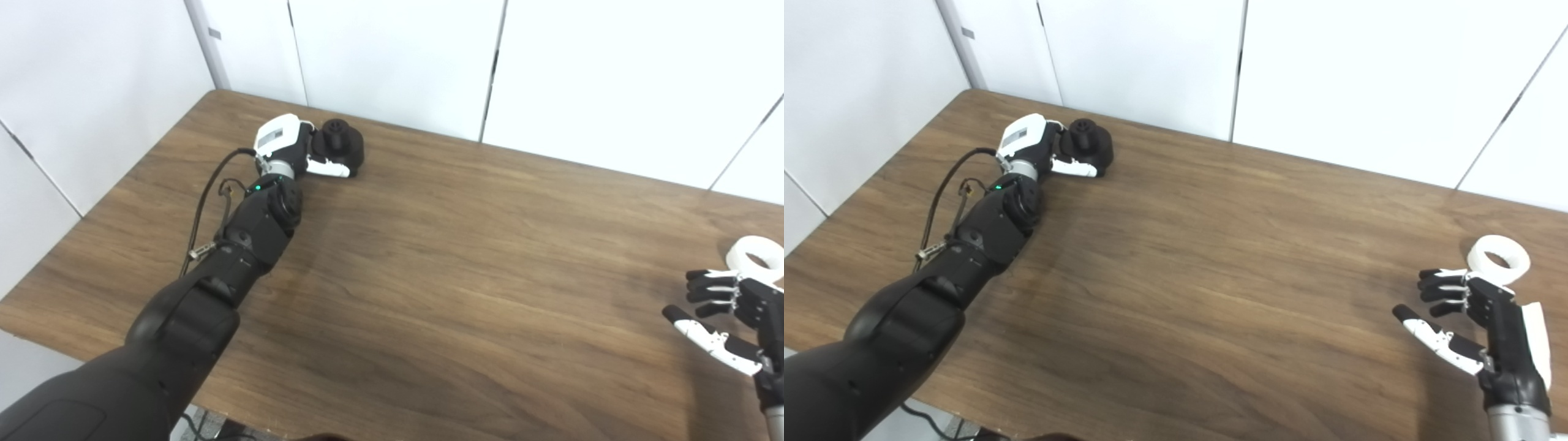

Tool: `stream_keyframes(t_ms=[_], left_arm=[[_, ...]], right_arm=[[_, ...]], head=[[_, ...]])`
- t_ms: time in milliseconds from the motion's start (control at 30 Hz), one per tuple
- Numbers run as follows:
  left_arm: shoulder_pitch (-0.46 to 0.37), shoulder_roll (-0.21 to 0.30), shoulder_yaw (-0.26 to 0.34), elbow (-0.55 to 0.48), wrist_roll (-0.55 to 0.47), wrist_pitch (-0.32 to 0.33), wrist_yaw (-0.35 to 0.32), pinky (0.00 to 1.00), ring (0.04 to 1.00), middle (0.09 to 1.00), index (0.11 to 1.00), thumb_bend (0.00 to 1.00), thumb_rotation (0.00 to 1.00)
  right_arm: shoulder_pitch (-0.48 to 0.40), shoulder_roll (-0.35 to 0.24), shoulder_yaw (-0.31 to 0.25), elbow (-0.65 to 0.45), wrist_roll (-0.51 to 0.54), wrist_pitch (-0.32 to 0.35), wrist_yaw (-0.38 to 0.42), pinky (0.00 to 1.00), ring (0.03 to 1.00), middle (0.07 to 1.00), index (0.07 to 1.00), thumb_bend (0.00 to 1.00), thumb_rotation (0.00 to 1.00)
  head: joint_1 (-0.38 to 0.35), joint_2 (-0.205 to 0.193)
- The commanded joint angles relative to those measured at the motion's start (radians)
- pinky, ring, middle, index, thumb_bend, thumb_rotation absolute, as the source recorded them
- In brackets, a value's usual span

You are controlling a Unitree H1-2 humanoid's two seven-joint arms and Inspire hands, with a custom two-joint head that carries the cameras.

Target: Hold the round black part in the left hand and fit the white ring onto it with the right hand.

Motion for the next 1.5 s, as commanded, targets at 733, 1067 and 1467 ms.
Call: stream_keyframes(t_ms=[733, 1067, 1467], left_arm=[[-0.007, 0.008, 0.062, -0.027, -0.065, -0.235, 0.134, 0.82, 0.875, 0.822, 0.484, 0.52, 0.07], [0.042, 0.033, 0.013, -0.07, -0.079, -0.387, 0.032, 0.77, 0.879, 0.847, 0.487, 0.52, 0.07], [0.098, 0.054, -0.045, -0.212, -0.118, -0.461, -0.268, 0.87, 0.959, 0.897, 0.489, 0.52, 0.07]], right_arm=[[-0.018, -0.014, -0.01, -0.028, -0.005, -0.029, -0.005, 0.45, 0.547, 0.633, 0.497, 0.51, 0.13], [-0.019, -0.013, -0.011, -0.036, -0.003, -0.021, -0.003, 0.45, 0.547, 0.63, 0.497, 0.51, 0.14], [-0.026, -0.01, -0.007, -0.039, -0.016, -0.012, -0.006, 0.46, 0.565, 0.646, 0.497, 0.51, 0.14]], head=[[0.001, 0.01], [0.001, 0.012], [-0.001, 0.018]])
